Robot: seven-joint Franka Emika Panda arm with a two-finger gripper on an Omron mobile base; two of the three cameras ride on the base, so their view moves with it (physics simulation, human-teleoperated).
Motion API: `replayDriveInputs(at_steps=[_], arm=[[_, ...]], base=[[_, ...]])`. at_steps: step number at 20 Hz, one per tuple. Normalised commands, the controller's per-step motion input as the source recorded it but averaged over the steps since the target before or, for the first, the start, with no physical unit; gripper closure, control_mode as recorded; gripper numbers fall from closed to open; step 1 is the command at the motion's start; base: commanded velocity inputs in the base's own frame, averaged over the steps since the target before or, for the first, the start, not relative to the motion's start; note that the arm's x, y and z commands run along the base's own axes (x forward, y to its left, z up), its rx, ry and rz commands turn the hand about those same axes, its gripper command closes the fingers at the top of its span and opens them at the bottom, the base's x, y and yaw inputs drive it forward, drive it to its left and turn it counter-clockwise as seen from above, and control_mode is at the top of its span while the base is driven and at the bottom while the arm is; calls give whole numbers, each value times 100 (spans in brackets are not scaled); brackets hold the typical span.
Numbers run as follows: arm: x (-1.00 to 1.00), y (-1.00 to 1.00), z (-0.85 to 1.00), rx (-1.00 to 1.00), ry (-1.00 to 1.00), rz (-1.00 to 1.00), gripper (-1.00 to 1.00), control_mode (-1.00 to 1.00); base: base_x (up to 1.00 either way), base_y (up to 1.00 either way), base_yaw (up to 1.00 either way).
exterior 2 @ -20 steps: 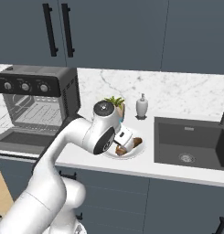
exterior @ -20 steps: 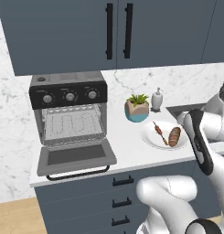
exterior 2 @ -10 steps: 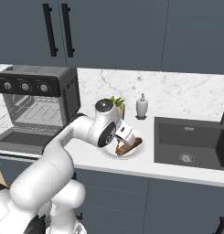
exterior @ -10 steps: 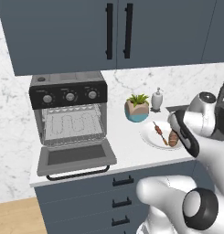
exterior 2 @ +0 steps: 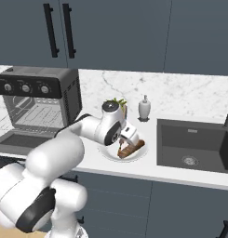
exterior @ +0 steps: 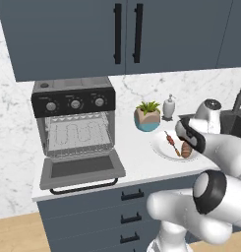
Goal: Pick up the kebab skewer and baguette bread, and place them inside the toaster oven. Close the toaster oven door and start by setting the timer.
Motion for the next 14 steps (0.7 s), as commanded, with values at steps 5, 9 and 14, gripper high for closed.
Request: replayDriveInputs(at_steps=[5,9,14], arm=[[43,-15,-7,0,2,0,-100,-100],[43,-17,-36,0,1,0,-100,-100],[3,-10,-57,0,4,0,-100,-100]], base=[[0,0,0],[0,0,0],[0,0,0]])
